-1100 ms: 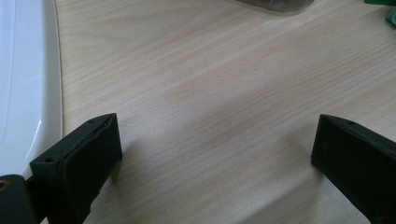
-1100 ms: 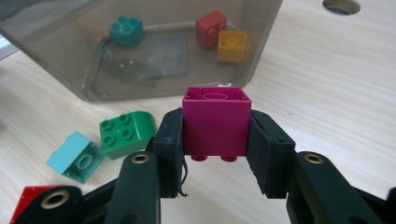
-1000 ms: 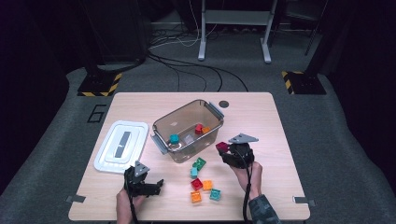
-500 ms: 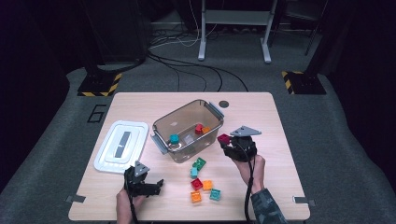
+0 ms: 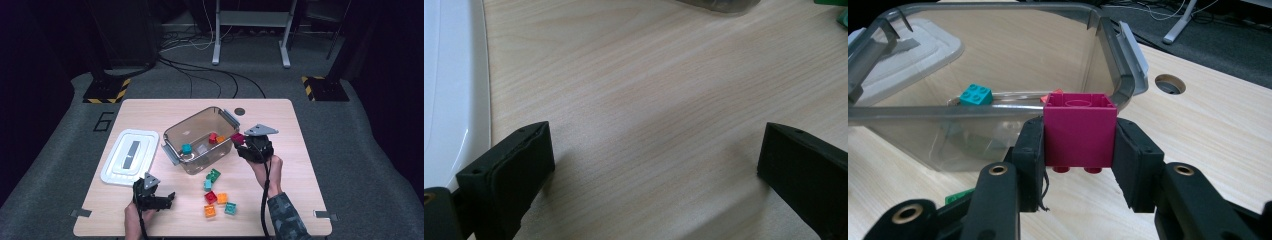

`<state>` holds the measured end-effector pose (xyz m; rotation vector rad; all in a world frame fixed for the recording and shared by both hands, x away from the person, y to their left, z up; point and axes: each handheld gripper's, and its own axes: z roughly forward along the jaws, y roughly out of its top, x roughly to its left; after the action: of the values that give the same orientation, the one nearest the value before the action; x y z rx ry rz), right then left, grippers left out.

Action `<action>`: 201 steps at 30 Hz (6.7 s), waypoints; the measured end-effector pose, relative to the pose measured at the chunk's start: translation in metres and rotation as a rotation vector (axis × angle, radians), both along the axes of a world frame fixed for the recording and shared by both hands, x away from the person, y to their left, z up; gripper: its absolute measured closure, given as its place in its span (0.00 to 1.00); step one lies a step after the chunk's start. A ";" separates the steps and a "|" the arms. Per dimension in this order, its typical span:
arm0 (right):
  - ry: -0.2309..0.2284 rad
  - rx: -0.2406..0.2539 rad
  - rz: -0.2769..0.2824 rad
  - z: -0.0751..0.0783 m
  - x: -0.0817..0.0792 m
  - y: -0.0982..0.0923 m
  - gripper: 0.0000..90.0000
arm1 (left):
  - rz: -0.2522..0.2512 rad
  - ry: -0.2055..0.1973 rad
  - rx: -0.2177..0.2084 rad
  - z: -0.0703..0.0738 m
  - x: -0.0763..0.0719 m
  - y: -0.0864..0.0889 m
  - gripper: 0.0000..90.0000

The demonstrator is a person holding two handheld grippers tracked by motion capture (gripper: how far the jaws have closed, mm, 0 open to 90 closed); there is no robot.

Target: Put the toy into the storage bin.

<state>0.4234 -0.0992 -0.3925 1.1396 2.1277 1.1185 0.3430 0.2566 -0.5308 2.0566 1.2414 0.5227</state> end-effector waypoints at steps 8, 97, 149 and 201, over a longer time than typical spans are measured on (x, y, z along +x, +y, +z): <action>-0.018 0.007 0.009 0.010 0.012 0.006 0.65 | 0.000 -0.001 0.001 0.000 0.000 0.000 0.01; 0.093 0.007 0.111 -0.038 -0.021 0.001 0.02 | -0.002 -0.003 0.001 0.000 0.000 0.000 0.02; 0.203 -0.087 0.036 -0.117 -0.065 -0.016 0.05 | 0.001 -0.003 0.003 0.000 0.000 0.000 0.02; 0.129 -0.024 0.072 -0.094 -0.068 -0.015 0.65 | 0.001 -0.001 0.003 0.000 0.000 0.000 0.01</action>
<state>0.3558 -0.1141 -0.4864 1.1617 2.2908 1.0743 0.3431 0.2564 -0.5306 2.0583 1.2413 0.5267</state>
